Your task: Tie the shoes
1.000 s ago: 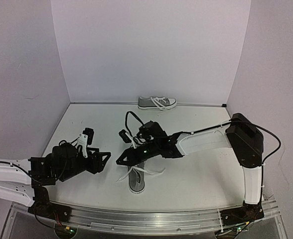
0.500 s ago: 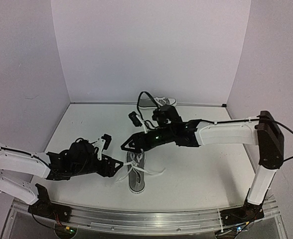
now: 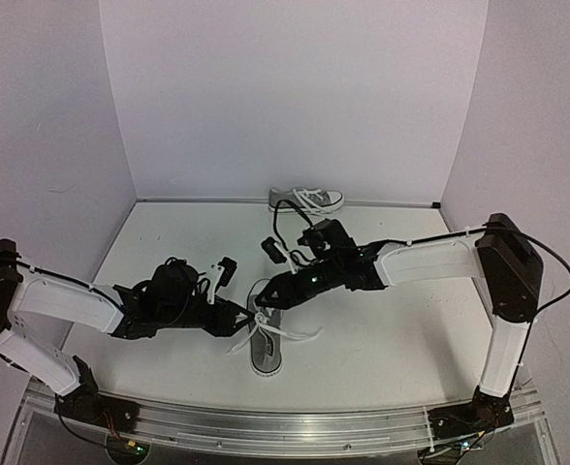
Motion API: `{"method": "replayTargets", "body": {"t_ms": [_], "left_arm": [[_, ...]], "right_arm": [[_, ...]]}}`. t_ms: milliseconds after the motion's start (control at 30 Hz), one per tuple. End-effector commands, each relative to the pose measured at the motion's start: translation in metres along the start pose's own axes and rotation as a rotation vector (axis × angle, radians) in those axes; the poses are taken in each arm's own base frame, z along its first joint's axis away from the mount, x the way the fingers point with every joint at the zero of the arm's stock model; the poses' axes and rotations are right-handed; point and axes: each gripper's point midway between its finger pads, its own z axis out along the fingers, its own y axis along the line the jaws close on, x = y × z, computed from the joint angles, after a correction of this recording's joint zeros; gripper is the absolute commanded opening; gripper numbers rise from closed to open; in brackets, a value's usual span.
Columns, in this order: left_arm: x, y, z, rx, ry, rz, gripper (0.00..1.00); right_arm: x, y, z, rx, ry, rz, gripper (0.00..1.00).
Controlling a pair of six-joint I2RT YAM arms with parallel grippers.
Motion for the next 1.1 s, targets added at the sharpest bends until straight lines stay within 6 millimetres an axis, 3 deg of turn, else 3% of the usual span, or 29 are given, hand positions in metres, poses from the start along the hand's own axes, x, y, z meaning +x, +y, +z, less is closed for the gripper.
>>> {"method": "replayTargets", "body": {"t_ms": [0,100,633,933,1067], "left_arm": [[-0.027,-0.014,0.002,0.059,-0.072,0.006,0.46],[-0.027,-0.012,0.003,0.056,-0.071,-0.003,0.40],[-0.021,-0.006,0.010,0.049,-0.039,-0.013,0.32],[-0.021,-0.005,0.014,0.046,-0.030,-0.010,0.27],[-0.018,-0.001,0.014,0.030,-0.010,-0.014,0.21]], "right_arm": [[0.009,-0.001,0.009,-0.029,0.032,-0.029,0.39],[0.012,-0.004,0.013,-0.034,0.045,-0.028,0.35],[0.028,-0.015,0.023,-0.043,0.106,-0.015,0.30],[0.024,-0.011,0.025,-0.062,0.109,-0.025,0.18],[0.022,-0.010,0.021,-0.055,0.102,-0.029,0.07]]}}
